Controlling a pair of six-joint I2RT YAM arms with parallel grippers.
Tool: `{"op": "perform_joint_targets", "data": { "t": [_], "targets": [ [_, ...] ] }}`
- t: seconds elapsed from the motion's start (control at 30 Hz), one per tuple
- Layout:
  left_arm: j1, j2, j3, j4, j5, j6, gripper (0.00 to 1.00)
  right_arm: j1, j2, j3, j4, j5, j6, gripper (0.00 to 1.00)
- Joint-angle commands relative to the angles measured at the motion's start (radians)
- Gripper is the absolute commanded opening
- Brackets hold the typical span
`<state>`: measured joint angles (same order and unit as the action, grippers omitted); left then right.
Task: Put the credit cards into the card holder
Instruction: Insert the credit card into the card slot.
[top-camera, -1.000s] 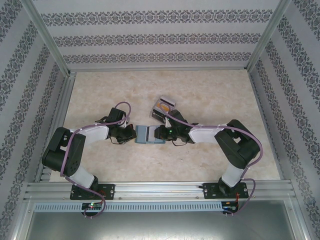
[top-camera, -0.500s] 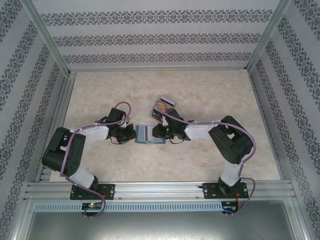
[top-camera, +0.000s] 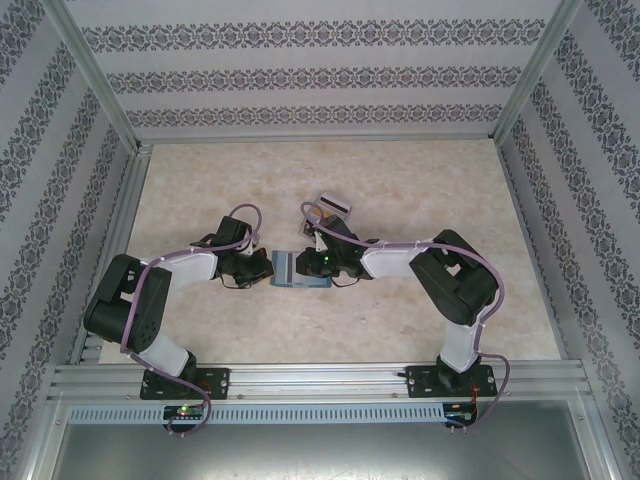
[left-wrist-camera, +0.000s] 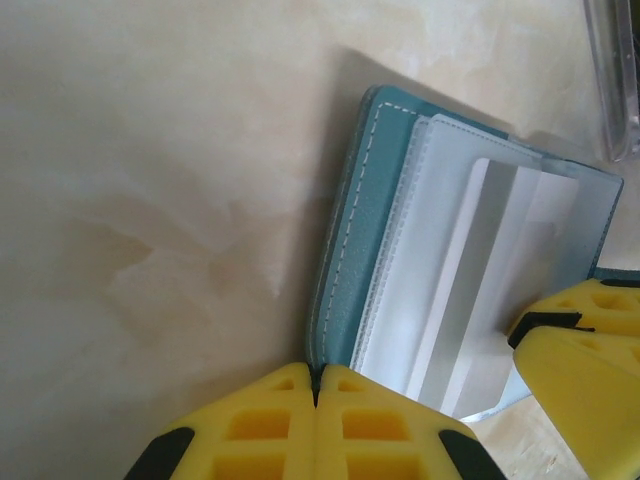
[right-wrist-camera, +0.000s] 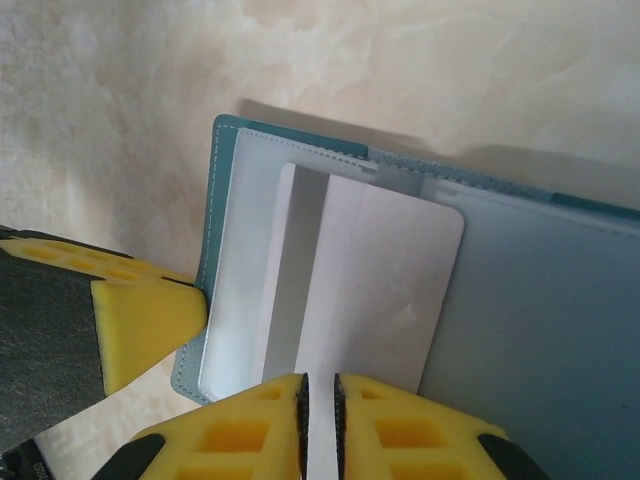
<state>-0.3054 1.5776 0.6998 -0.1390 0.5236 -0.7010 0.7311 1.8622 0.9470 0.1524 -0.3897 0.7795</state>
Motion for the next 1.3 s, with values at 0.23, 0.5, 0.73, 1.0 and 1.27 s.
{"op": "perform_joint_targets", "data": {
  "t": [0.23, 0.5, 0.73, 1.0, 1.27],
  "targets": [
    [0.008, 0.009, -0.014, 0.026, 0.009, -0.012, 0.01, 0.004, -0.106, 0.000, -0.125, 0.063, -0.080, 0.19],
    [0.007, 0.009, -0.022, 0.032, 0.011, -0.013, 0.02, 0.031, -0.048, 0.048, -0.219, 0.117, -0.140, 0.20],
    [0.005, 0.013, -0.027, 0.044, 0.021, -0.021, 0.01, 0.044, 0.007, 0.078, -0.218, 0.104, -0.143, 0.20],
    [0.002, 0.022, -0.030, 0.062, 0.030, -0.029, 0.00, 0.059, 0.059, 0.140, -0.228, 0.079, -0.151, 0.20],
    [0.000, 0.015, -0.033, 0.058, 0.029, -0.031, 0.00, 0.064, 0.073, 0.165, -0.229, 0.052, -0.152, 0.20]
  ]
}}
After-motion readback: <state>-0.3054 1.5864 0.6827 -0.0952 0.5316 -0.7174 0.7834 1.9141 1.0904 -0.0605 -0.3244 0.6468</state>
